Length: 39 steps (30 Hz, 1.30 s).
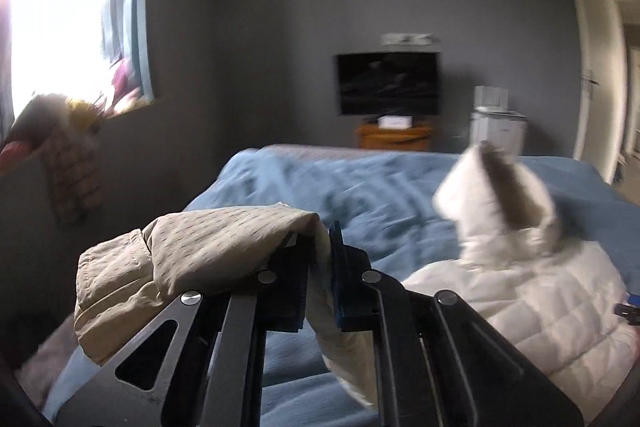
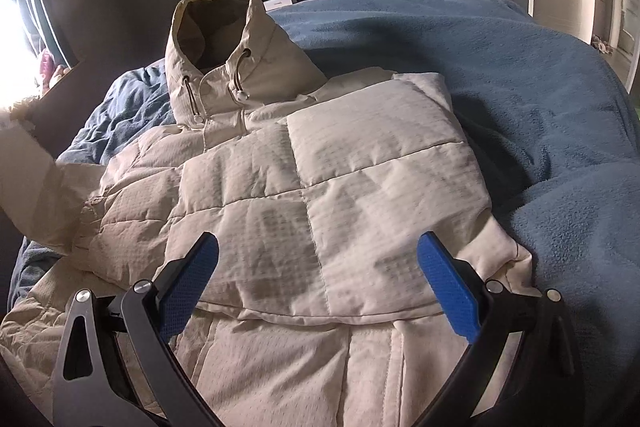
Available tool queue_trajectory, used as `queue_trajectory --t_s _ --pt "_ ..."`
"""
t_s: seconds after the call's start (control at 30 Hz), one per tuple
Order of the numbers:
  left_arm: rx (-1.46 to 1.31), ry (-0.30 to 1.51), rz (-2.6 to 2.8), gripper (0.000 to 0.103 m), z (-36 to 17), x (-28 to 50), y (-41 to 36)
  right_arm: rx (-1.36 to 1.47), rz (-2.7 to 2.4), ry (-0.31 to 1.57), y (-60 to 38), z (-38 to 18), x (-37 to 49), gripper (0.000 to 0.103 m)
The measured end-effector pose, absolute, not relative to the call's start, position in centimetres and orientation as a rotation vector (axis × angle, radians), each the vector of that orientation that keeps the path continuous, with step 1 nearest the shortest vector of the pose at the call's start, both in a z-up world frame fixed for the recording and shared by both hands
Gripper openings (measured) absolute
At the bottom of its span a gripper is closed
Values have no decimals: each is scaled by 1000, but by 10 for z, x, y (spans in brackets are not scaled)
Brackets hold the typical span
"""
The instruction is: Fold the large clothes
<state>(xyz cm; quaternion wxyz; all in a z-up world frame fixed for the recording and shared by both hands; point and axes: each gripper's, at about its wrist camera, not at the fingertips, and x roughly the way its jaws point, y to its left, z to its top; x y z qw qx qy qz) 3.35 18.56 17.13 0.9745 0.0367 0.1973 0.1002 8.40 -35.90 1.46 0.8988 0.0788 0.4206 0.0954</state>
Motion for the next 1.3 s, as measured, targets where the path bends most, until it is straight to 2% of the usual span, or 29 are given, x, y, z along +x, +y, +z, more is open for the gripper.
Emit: queue_trajectory --t_s 0.2,0.4,0.67,0.93,1.03,1.07,1.1,1.13,1.17,1.3 --pt "140 362 28 9 188 41 114 116 169 805 -360 24 79 95" --pt "177 381 -126 9 167 54 47 99 171 797 -360 24 82 95" --pt "165 501 -306 9 94 85 -32 106 182 814 -360 18 85 95" --pt "63 756 -429 10 4 111 -53 111 179 871 -359 5 94 95" --pt "33 813 -456 16 -8 113 -48 109 164 892 -359 0 96 95" --pt "32 824 -461 26 -9 112 -47 109 159 894 -360 0 96 95" --pt "36 832 -475 44 -9 110 -48 107 157 896 -359 0 96 95" --pt "44 836 -492 55 -8 106 -49 104 155 896 -359 0 95 95" --pt "49 835 -503 71 -7 100 -51 99 154 896 -359 0 95 95" --pt "97 837 -535 81 2 86 -56 70 145 883 -355 4 92 95"
